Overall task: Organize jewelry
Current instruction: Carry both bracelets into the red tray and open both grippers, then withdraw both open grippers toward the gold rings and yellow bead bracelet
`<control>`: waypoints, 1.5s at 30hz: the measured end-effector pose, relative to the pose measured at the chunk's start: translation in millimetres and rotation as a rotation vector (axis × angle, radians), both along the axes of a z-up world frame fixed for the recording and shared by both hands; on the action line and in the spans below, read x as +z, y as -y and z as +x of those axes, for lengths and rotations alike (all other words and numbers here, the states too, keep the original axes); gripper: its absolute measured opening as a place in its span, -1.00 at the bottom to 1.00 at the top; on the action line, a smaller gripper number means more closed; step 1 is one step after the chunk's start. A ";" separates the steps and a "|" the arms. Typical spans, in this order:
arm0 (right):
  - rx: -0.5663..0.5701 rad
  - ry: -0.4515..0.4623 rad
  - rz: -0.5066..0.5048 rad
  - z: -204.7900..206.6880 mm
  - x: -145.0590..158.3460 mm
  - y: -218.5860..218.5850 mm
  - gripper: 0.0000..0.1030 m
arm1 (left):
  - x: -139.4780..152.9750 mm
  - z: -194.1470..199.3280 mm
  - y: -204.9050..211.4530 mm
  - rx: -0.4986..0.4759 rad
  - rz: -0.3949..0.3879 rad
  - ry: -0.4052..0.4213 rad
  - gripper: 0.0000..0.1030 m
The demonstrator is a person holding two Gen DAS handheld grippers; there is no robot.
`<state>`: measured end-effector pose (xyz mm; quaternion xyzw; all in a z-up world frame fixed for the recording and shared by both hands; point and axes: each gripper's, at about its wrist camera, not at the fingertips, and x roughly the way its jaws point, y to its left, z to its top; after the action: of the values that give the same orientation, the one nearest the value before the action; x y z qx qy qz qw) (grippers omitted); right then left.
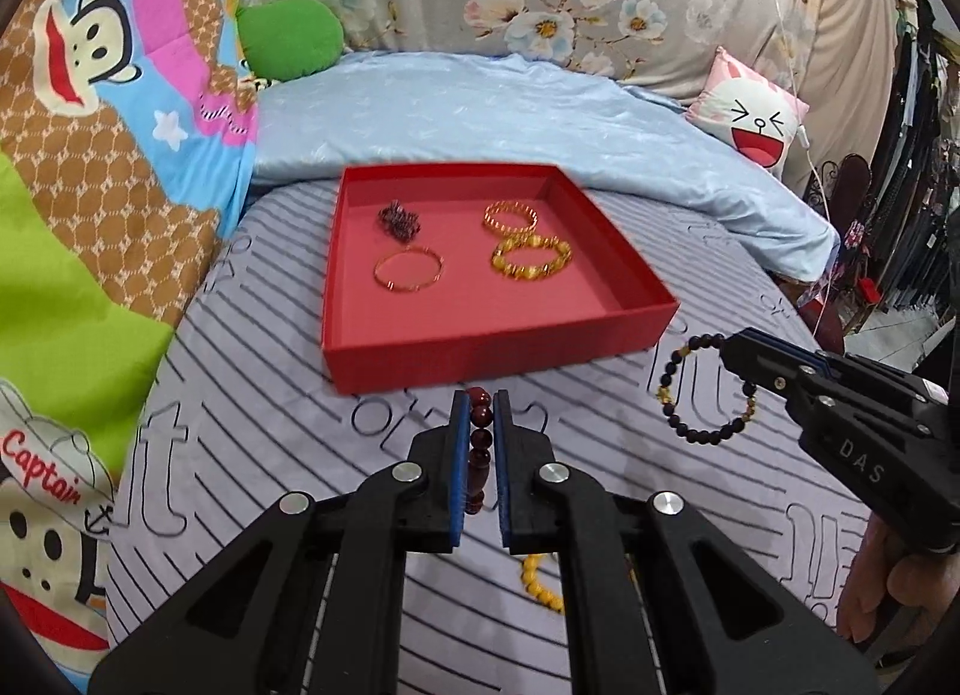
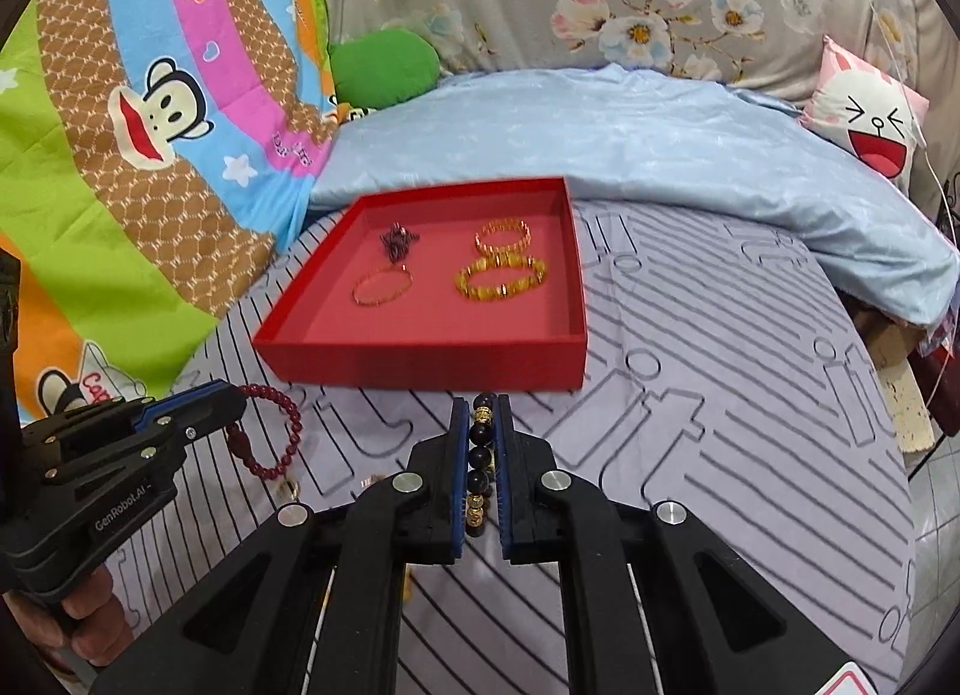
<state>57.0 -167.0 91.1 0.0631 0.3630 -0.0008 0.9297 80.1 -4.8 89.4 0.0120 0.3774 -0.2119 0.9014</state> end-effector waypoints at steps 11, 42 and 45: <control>0.028 0.027 0.035 65.2 17.1 4.7 -0.86 | 40.2 55.2 16.6 -0.063 -0.126 0.026 -0.85; -0.029 -0.079 -0.080 117.1 -54.7 2.6 -0.49 | -54.6 121.3 7.9 0.130 0.069 -0.040 -0.21; -0.031 -0.056 -0.082 108.5 -48.6 1.2 -0.39 | -51.1 113.4 11.8 0.145 0.113 0.007 -0.19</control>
<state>165.5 -168.2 42.4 0.0304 0.3875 -0.0317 0.9208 193.6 -16.5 38.3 0.0360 0.3856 -0.1247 0.9135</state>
